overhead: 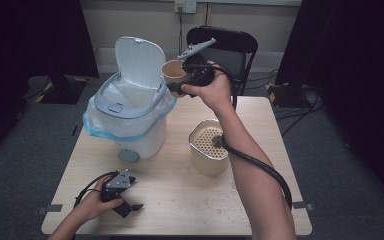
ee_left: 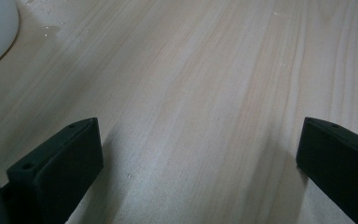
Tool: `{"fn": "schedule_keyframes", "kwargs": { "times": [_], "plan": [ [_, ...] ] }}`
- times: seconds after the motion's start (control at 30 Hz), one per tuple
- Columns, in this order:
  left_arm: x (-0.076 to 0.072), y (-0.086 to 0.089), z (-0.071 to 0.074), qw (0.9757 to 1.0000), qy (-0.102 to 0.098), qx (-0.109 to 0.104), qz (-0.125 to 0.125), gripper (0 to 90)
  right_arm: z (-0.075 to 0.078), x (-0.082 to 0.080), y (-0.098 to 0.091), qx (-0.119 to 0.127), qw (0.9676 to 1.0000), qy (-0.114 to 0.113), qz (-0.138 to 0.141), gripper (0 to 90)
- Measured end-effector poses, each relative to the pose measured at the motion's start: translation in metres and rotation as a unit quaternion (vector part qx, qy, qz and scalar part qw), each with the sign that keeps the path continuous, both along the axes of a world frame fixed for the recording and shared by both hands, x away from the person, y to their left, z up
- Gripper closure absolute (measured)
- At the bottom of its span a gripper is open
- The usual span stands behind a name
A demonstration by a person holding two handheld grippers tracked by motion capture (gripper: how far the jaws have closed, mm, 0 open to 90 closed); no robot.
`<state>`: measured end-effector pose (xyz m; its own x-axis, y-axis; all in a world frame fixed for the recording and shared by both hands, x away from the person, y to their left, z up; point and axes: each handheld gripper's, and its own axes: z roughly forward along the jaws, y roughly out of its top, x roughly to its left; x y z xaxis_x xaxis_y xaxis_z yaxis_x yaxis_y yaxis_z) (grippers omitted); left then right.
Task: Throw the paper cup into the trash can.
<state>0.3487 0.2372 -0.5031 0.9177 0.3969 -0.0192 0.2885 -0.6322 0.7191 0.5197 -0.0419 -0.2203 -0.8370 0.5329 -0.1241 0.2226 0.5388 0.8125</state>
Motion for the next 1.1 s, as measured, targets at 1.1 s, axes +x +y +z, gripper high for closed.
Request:
{"fn": "schedule_keyframes", "kwargs": {
  "times": [1.1],
  "plan": [
    [0.0, 0.0, 0.0, 1.0, 0.0, -0.002, -0.003, 0.0, -0.015, 0.012, 0.07, 0.005, 0.9988, 0.016, 0.045, 23.1]
  ]
}}
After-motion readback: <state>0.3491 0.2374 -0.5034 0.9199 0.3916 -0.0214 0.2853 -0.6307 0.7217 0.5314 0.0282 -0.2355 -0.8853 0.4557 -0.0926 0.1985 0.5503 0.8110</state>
